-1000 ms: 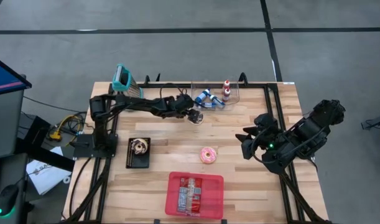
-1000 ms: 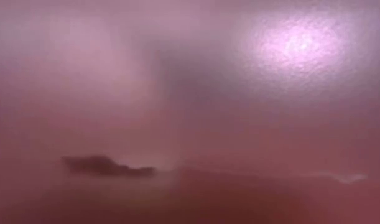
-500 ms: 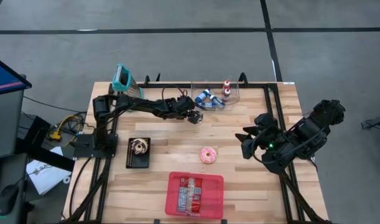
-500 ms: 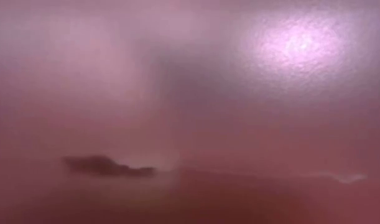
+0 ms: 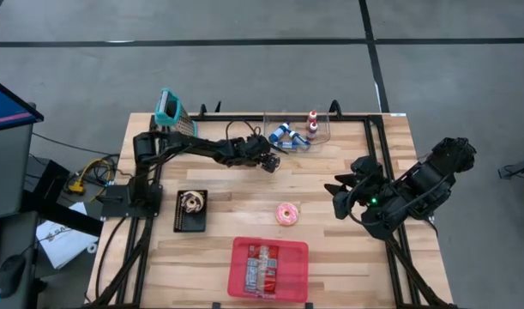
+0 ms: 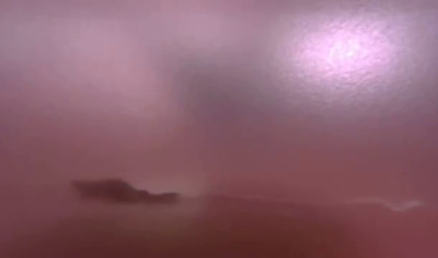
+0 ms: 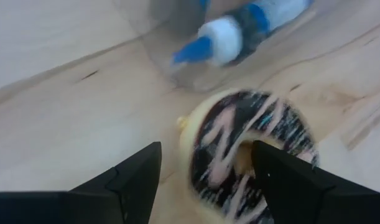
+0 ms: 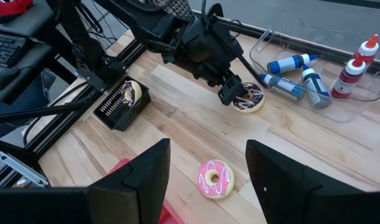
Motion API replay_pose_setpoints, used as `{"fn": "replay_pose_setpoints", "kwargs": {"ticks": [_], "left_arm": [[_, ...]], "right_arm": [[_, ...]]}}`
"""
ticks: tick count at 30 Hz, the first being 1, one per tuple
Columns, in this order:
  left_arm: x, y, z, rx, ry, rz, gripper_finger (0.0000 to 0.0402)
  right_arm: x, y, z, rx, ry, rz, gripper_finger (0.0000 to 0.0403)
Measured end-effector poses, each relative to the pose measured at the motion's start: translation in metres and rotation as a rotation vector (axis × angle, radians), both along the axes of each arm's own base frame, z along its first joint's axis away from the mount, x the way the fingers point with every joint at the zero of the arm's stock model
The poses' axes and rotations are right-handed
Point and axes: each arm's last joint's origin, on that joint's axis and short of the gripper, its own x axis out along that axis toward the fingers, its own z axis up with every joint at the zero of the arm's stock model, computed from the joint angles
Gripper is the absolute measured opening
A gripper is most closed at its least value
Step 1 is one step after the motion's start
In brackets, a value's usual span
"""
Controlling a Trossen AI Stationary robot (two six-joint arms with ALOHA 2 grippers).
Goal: Pick & Place Food Item
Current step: Put the black donut into the black bin
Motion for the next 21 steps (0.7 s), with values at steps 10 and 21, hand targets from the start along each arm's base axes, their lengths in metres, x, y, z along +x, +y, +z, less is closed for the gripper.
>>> {"fn": "replay_pose_setpoints", "kwargs": {"ticks": [10, 21], "left_arm": [[0.005, -0.001, -0.013, -0.018, -0.011, 0.014, 0.0226], [0.004, 0.000, -0.012, -0.006, -0.010, 0.023, 0.0128]], "right_arm": [[0.000, 0.000, 0.000, 0.002, 0.000, 0.001, 0.0202], [0.000, 0.001, 0.000, 0.004, 0.000, 0.003, 0.0202]]}}
